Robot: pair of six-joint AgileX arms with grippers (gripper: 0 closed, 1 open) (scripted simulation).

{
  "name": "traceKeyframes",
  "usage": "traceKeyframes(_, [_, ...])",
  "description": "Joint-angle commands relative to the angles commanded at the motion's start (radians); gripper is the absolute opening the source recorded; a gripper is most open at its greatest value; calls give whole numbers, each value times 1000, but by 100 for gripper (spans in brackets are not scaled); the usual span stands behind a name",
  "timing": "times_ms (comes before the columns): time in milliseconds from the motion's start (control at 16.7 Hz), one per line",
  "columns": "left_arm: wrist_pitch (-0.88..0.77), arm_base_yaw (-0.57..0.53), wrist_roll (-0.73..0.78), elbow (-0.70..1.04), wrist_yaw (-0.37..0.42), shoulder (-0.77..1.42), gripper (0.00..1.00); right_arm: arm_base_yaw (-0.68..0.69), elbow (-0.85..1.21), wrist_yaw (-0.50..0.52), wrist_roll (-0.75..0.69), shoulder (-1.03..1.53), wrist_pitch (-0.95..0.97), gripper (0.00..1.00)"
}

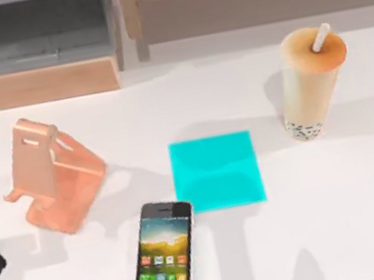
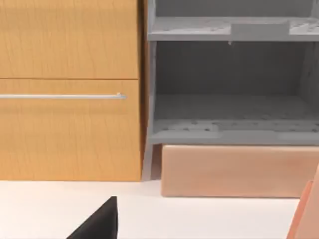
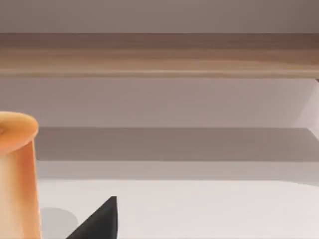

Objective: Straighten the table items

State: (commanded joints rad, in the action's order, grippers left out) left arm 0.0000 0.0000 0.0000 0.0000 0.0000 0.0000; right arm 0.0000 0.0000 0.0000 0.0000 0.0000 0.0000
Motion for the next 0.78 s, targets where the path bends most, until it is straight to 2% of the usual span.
traceKeyframes(180, [-5, 1, 9, 6, 0, 8, 100, 0, 0, 0, 0, 0, 0, 100])
traceKeyframes(360, [-46, 11, 96, 63, -1, 79, 100, 0, 0, 0, 0, 0, 0, 100])
traceKeyframes(540, [-128, 32, 267, 174, -1, 217, 100, 0, 0, 0, 0, 0, 0, 100])
traceKeyframes(780, [-281, 70, 586, 383, -3, 476, 100, 0, 0, 0, 0, 0, 0, 100])
